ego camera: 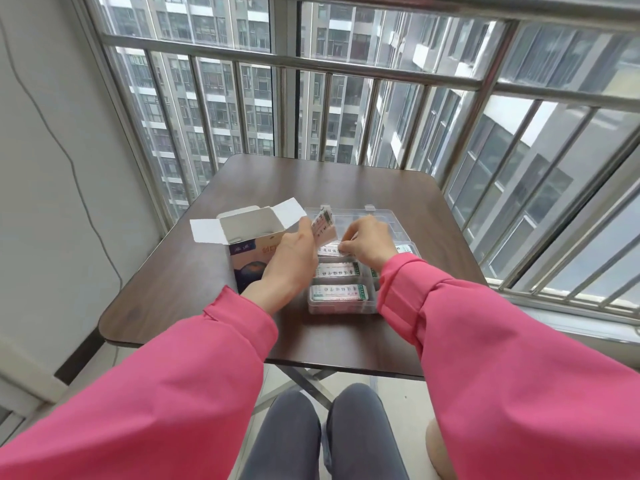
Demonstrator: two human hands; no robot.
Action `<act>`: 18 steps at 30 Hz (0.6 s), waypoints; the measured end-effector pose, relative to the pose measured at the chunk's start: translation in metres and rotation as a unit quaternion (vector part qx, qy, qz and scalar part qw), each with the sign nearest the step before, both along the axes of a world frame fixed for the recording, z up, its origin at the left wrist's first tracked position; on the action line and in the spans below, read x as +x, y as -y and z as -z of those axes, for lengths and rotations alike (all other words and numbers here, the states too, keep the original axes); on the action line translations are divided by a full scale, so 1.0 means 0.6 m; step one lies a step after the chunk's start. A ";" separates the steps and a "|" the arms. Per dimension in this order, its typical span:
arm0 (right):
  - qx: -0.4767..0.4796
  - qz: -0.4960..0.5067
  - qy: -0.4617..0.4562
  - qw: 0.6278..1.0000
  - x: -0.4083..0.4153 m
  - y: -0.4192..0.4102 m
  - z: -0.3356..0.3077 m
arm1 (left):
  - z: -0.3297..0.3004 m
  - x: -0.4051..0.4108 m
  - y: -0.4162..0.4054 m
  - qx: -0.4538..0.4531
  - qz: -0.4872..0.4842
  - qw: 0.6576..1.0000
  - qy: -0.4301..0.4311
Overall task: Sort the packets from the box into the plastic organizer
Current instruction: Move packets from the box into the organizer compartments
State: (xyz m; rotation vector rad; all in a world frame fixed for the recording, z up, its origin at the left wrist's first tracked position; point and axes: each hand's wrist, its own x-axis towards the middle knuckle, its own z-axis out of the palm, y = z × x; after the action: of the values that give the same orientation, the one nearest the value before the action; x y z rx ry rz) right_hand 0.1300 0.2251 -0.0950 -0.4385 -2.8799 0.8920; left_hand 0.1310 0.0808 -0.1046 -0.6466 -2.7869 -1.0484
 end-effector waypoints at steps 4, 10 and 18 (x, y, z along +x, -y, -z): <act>0.040 -0.008 0.008 0.999 -0.001 0.000 0.001 | 0.005 -0.009 -0.004 -0.033 -0.007 0.999 0.008; 0.093 -0.042 -0.001 0.995 -0.003 0.000 0.000 | 0.012 -0.017 -0.002 -0.061 0.010 0.997 0.037; 0.065 -0.085 0.023 0.994 0.001 -0.001 -0.009 | 0.000 -0.010 0.000 -0.023 -0.007 0.999 0.025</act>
State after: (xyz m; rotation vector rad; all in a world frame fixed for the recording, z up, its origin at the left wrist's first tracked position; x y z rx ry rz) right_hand 0.1304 0.2255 -0.0897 -0.2061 -3.0316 0.7179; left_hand 0.1249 0.0805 -0.1047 -0.6137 -2.8613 -1.0154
